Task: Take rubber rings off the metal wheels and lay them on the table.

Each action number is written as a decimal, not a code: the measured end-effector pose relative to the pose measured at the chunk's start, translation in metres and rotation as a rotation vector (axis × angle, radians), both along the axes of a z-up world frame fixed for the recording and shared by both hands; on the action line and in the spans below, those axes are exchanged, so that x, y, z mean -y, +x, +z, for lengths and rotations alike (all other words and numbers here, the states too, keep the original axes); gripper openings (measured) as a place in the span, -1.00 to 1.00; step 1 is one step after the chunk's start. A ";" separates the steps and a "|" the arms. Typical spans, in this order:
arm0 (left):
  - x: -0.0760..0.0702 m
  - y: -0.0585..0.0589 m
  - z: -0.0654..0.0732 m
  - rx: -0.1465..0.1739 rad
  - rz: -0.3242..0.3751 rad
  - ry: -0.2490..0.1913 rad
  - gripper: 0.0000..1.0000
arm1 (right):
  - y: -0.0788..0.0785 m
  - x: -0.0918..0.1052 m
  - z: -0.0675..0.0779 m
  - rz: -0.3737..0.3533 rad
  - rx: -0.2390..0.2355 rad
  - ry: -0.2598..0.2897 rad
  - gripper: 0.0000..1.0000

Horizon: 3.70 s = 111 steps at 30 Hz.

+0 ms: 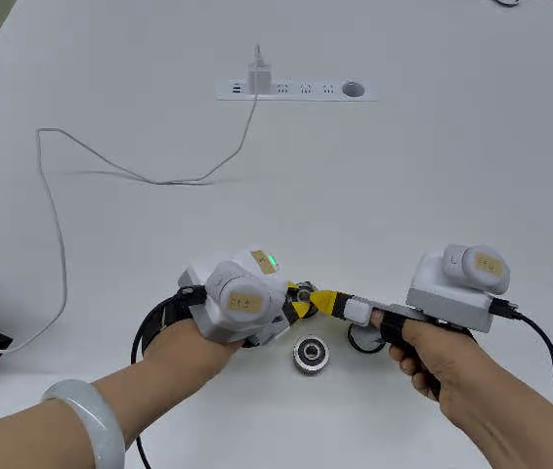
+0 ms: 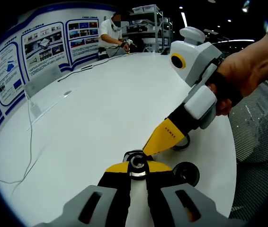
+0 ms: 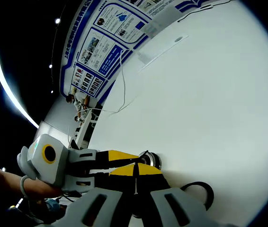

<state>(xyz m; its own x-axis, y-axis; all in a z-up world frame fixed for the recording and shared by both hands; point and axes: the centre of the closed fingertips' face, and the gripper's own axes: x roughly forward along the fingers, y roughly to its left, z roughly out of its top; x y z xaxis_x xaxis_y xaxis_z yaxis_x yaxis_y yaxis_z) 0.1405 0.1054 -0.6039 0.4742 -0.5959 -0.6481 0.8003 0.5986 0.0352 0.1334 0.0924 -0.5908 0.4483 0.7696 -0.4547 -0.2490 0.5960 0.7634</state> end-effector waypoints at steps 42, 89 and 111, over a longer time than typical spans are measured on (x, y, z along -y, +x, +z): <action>-0.006 -0.001 0.008 0.038 0.004 -0.027 -0.40 | -0.001 0.000 0.002 -0.013 -0.002 -0.001 -0.97; -0.024 -0.019 0.005 0.034 0.048 -0.043 -0.01 | -0.037 0.074 -0.002 -0.163 -0.042 -0.017 -0.96; -0.023 -0.021 0.003 0.028 0.039 -0.033 -0.03 | -0.044 0.084 -0.019 -0.049 0.037 -0.257 -0.77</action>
<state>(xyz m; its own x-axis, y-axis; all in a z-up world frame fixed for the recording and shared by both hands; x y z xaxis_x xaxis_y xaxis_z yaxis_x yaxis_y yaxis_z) 0.1199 0.1286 -0.6013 0.5148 -0.5973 -0.6149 0.7755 0.6302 0.0371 0.0895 0.0084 -0.6101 0.5026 0.6078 -0.6148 -0.2400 0.7813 0.5762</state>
